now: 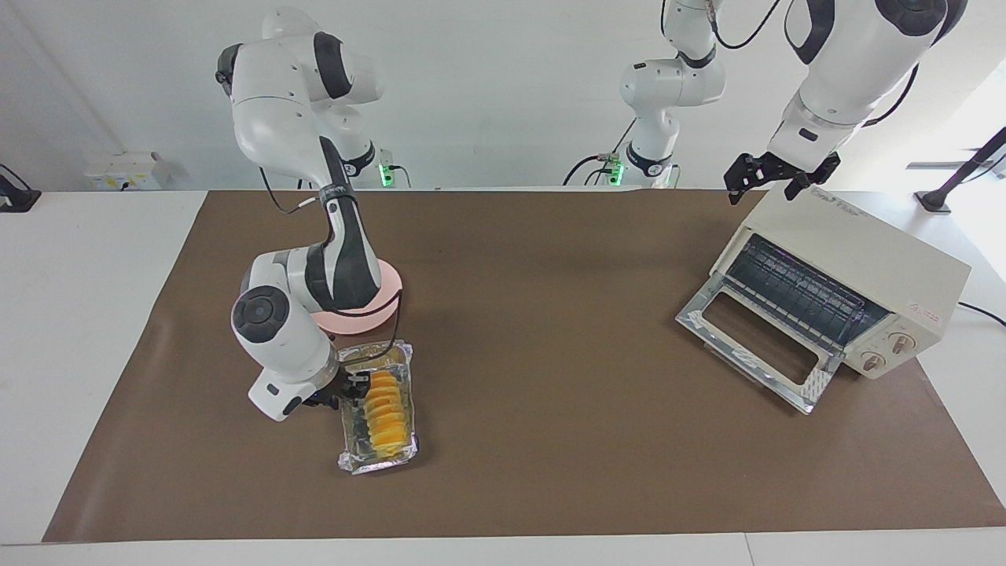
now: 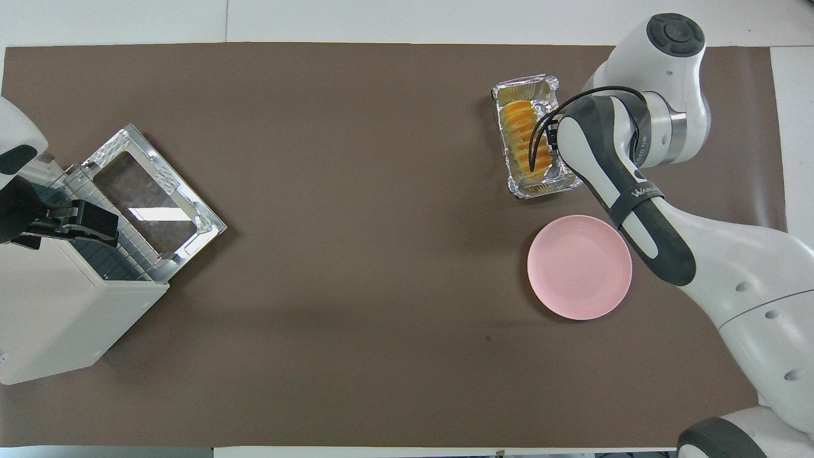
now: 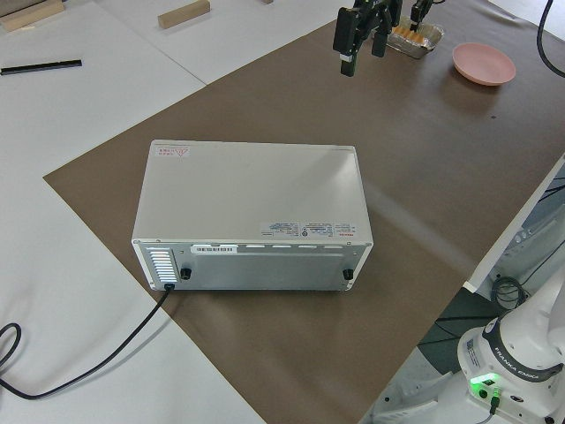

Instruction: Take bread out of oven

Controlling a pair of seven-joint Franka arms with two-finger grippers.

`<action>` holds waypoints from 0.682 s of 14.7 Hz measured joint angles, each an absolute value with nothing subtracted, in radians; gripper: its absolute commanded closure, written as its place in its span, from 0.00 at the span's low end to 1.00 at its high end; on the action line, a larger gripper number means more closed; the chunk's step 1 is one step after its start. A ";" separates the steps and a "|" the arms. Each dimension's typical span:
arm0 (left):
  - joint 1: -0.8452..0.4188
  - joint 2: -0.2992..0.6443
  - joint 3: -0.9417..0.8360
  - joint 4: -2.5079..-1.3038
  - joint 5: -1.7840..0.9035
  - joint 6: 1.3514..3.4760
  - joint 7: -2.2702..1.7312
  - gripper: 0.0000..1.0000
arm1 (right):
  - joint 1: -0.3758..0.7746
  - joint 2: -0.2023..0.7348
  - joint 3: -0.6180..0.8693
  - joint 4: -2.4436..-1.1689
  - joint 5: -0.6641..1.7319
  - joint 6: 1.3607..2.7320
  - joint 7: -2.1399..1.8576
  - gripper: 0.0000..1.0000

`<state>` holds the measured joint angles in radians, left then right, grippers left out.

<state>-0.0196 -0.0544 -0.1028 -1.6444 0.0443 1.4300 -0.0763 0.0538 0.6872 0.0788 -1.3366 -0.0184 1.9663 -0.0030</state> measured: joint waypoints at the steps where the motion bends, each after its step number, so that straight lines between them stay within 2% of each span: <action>1: -0.020 -0.054 -0.103 -1.644 0.044 1.430 -0.076 0.00 | 0.056 0.679 0.080 -1.336 -0.023 1.962 -0.003 0.35; 6: -0.020 -0.054 -0.103 -1.644 0.044 1.430 -0.076 0.00 | 0.123 0.659 0.083 -1.336 -0.075 1.968 0.005 0.38; 10: -0.020 -0.054 -0.103 -1.644 0.044 1.430 -0.076 0.00 | 0.130 0.659 0.083 -1.340 -0.081 1.989 0.009 0.39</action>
<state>-0.0196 -0.0544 -0.1028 -1.6443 0.0443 1.4300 -0.0763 0.1297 0.6591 0.0827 -1.3399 -0.0806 1.9893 0.0092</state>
